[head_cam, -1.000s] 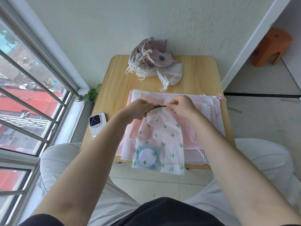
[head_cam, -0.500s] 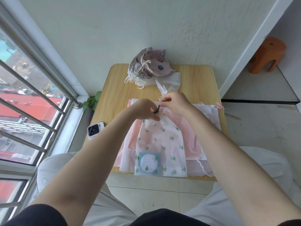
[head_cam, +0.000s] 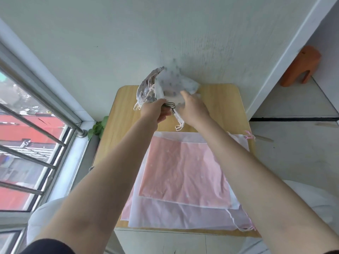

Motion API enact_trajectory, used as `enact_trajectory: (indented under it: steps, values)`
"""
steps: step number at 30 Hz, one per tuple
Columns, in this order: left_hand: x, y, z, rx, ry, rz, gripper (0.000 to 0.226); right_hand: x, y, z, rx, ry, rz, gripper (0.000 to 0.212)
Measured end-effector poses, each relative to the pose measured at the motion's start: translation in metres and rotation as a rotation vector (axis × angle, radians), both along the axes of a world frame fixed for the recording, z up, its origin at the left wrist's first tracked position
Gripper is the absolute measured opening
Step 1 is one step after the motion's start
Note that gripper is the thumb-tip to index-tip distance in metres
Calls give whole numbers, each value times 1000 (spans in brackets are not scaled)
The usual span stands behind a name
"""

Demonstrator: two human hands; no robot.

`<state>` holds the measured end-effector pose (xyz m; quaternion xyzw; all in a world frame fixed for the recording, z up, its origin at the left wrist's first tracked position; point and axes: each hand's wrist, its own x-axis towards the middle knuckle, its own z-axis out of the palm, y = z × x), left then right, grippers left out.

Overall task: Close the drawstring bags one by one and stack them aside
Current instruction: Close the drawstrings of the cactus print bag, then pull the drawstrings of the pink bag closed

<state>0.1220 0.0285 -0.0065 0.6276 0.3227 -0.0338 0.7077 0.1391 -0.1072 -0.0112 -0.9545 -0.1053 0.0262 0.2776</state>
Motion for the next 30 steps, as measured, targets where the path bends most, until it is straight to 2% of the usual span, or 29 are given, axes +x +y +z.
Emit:
enact_trajectory:
  steps: [4,7,9,13,15,17,19,21,24,27,30]
  values:
    - [-4,-8,-12,-209,-18,-46,12,-5,1,-24,36,144,26,45]
    - [-11,-10,-14,-227,-73,-118,9,-8,-3,-27,61,160,-7,49]
    - [-20,-11,-14,-85,-79,-133,6,-14,-8,-27,84,151,-48,45]
    - [-41,-12,-25,458,-24,-93,21,-27,-20,-31,50,152,-164,27]
    - [-55,-14,-33,724,-27,-306,17,-38,-25,-37,-113,233,-71,11]
    - [-65,-16,-46,889,-9,-597,18,-51,-29,-43,-303,286,12,10]
    - [-73,-18,-60,1008,19,-724,24,-63,-32,-49,-376,254,29,23]
    - [-79,-18,-68,1086,39,-732,30,-71,-36,-52,-406,167,7,30]
    - [-84,-18,-72,1103,45,-743,34,-77,-43,-55,-479,91,-5,29]
    - [-86,-21,-73,1116,50,-773,36,-83,-48,-56,-519,111,10,28]
    - [-88,-29,-69,1251,-70,-809,34,-85,-49,-56,-498,94,78,31]
